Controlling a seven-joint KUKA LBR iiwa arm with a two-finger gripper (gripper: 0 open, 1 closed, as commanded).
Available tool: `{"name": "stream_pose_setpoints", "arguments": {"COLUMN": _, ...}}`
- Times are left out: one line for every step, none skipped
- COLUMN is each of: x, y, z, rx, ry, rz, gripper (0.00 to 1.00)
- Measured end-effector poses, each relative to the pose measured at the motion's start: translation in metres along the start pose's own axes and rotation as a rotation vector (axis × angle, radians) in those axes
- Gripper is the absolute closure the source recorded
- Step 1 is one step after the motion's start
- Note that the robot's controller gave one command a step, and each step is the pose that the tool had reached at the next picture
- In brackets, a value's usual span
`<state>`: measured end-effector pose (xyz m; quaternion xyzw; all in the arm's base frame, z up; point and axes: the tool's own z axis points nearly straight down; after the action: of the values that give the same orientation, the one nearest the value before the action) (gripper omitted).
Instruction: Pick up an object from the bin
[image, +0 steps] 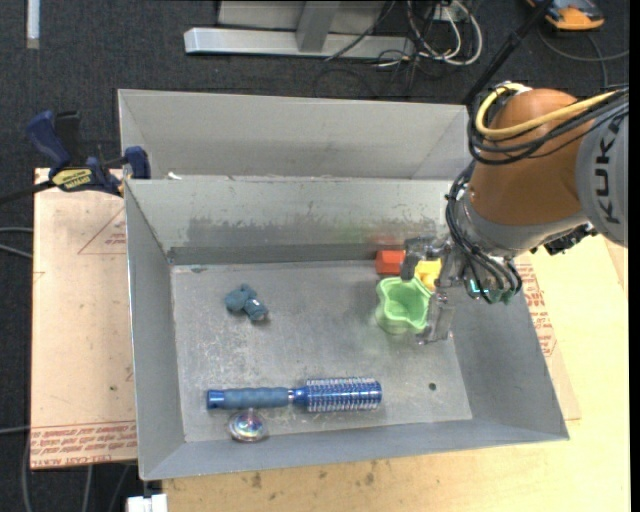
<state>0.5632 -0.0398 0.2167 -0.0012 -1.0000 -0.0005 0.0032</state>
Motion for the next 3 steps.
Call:
{"name": "stream_pose_setpoints", "arguments": {"x": 0.045, "y": 0.065, "z": 0.088, "rx": -0.002, "ry": 0.003, "rz": -0.072, "gripper": 0.0}}
{"name": "stream_pose_setpoints", "arguments": {"x": 0.067, "y": 0.087, "z": 0.144, "rx": 0.0, "ry": -0.01, "rz": -0.243, "gripper": 0.0}}
{"name": "stream_pose_setpoints", "arguments": {"x": 0.068, "y": 0.086, "z": 0.144, "rx": 0.001, "ry": -0.006, "rz": -0.243, "gripper": 1.0}}
